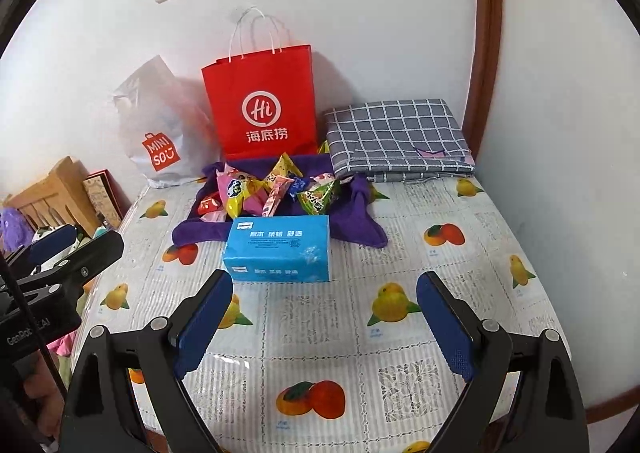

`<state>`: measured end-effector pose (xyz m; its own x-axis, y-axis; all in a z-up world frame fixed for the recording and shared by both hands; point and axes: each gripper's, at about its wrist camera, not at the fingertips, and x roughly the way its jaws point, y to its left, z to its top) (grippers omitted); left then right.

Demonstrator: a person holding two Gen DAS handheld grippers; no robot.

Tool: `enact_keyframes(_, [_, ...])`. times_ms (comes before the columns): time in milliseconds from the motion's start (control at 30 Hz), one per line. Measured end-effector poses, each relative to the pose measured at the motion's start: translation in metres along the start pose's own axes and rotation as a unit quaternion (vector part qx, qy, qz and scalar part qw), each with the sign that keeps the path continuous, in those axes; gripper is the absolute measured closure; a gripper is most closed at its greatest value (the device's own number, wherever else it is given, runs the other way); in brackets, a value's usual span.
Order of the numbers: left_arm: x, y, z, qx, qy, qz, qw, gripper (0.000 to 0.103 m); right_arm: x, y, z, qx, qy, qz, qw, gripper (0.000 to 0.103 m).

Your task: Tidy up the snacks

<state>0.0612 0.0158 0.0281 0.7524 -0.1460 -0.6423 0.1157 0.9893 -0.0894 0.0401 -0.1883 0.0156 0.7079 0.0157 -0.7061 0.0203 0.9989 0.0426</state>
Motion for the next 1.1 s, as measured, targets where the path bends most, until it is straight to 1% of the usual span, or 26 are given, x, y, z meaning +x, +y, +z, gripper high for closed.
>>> enact_keyframes(167, [-0.0055,0.002,0.0006,-0.001,-0.003,0.002,1.0,0.009,-0.0024,0.0022,-0.0007,-0.001,-0.002,0.001,1.0,0.01])
enact_keyframes(1100, [-0.0097,0.0052,0.0014,-0.004,-0.004,0.004,1.0,0.009,-0.0092,0.0101,-0.0022,-0.007,-0.011,0.005,1.0,0.01])
